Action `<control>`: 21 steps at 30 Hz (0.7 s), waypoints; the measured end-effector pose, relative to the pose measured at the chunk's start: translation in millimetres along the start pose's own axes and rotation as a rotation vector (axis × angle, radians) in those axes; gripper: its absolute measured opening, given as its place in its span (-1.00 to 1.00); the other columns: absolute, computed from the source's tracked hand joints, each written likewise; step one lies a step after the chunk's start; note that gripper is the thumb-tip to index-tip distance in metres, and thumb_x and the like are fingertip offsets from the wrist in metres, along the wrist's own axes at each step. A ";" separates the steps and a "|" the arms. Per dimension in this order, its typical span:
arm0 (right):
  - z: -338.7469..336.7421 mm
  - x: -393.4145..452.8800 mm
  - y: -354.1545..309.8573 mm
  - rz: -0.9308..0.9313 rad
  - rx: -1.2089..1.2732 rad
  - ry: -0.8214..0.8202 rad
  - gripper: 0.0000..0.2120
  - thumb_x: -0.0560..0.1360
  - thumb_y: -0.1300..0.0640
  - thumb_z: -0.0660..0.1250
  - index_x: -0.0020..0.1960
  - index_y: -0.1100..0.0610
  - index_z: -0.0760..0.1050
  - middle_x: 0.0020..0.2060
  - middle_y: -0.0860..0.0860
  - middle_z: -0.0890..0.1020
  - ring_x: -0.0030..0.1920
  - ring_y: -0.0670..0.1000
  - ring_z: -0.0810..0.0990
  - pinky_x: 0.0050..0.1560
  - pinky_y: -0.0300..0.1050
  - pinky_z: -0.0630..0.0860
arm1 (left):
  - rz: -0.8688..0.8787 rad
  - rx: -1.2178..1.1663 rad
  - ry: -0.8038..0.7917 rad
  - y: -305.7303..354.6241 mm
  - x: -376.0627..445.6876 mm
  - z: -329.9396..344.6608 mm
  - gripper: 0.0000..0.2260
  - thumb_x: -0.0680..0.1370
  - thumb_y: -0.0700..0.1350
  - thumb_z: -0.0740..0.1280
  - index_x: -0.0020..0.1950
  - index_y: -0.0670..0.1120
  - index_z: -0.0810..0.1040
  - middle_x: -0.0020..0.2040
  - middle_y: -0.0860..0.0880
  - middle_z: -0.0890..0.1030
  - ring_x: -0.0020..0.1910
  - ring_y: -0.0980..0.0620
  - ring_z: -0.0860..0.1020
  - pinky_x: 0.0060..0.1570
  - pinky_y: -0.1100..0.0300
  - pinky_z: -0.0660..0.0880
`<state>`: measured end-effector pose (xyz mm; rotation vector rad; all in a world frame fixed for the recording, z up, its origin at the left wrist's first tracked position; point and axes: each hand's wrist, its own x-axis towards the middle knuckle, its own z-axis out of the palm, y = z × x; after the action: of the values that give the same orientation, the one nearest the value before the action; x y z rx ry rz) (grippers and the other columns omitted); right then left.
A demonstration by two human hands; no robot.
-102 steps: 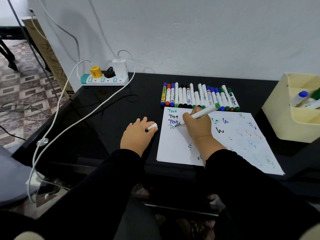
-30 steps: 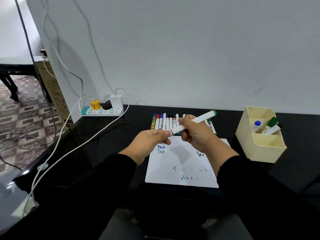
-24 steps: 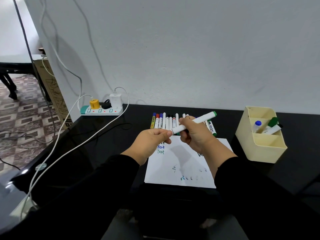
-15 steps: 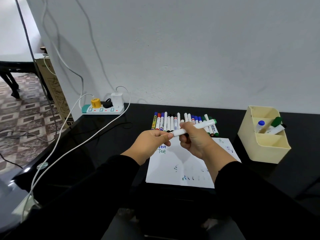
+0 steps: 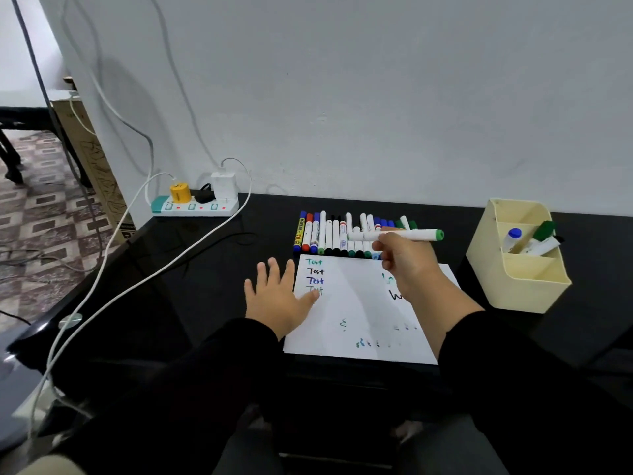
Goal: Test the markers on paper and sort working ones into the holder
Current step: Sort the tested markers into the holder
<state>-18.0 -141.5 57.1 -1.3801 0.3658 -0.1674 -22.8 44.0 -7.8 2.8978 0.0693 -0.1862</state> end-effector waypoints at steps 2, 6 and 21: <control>-11.9 0.8 -4.1 -0.119 -0.160 0.103 -0.91 0.45 0.28 0.23 -0.16 0.16 0.49 -0.26 0.08 0.53 -0.34 -0.04 0.38 -0.35 -0.21 0.31 | 0.008 0.046 -0.007 -4.7 -1.9 13.5 -0.29 0.53 0.35 -0.03 0.54 0.00 -0.14 0.55 -0.08 -0.15 0.52 -0.09 -0.17 0.44 -0.13 -0.15; -38.1 10.7 -13.8 -0.376 -0.272 0.315 -0.85 0.50 0.25 0.19 -0.22 0.10 0.34 -0.41 -0.03 0.36 -0.41 -0.08 0.30 -0.52 -0.37 0.26 | 0.017 0.052 0.018 -9.1 -2.1 23.1 -0.32 0.53 0.35 -0.07 0.54 0.01 -0.05 0.55 -0.06 -0.09 0.52 -0.06 -0.11 0.45 -0.11 -0.13; -85.9 33.6 -3.3 -0.424 -0.571 0.788 -0.70 0.56 0.29 0.12 0.28 0.32 0.26 0.30 0.22 0.36 0.30 0.20 0.31 0.33 0.01 0.24 | 0.016 0.072 -0.001 -8.5 -1.7 20.8 -0.31 0.52 0.37 -0.06 0.54 0.02 -0.03 0.56 -0.05 -0.08 0.52 -0.05 -0.10 0.44 -0.10 -0.14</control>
<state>-16.3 -232.7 42.7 -1.9124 0.8107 -1.0384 -27.5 47.2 -29.6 2.9689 0.0406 -0.1913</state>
